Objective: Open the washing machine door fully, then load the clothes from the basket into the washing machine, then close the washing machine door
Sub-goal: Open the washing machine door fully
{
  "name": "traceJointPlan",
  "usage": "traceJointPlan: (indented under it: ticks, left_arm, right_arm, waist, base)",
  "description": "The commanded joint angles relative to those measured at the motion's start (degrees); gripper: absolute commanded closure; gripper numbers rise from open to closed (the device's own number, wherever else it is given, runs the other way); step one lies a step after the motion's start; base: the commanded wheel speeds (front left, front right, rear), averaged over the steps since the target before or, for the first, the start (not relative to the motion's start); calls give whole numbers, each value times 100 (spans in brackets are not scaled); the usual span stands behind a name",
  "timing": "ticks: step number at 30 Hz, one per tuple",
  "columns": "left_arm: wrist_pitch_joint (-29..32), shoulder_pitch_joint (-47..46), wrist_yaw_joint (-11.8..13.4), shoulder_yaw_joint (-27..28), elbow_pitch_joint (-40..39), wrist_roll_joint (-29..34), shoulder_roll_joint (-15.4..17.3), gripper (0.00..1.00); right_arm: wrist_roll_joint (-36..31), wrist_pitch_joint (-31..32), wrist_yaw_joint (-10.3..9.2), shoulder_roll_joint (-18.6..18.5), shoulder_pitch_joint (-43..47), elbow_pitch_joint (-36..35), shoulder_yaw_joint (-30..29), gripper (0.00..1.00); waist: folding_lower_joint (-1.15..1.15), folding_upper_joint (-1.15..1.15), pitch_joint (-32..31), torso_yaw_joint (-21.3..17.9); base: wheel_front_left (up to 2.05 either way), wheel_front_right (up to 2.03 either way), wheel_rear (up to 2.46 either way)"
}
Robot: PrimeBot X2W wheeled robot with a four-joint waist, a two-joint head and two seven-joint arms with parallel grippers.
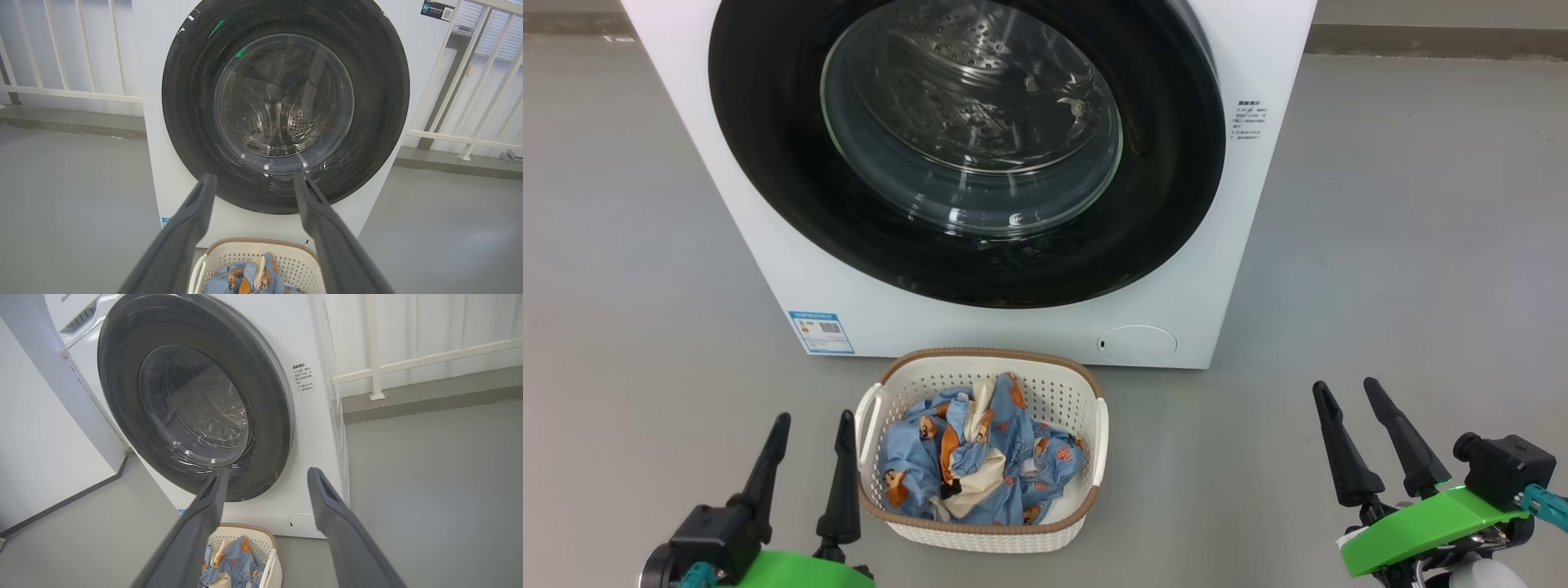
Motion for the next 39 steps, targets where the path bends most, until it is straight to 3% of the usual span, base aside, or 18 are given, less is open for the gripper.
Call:
traceJointPlan:
  ticks: [1, 24, 39]
  left_arm:
    - [-52, -175, -22, 152, -144, -8, 89, 0]
    - [-52, -258, -10, 159, -191, 86, 89, 0]
    - [-52, -539, 87, 41, -505, -48, 89, 0]
  right_arm:
    - [-24, -69, 56, -74, -178, -126, 127, 0]
    - [32, -69, 56, -135, -429, -131, -68, 0]
    - [115, -69, 56, -477, -1130, -177, -346, 0]
  waist:
    - [0, 0, 4, 0]
    - [0, 0, 284, 74]
    - [0, 0, 934, 214]
  base:
    - [0, 0, 0]
    - [0, 0, 0]
    - [0, 0, 0]
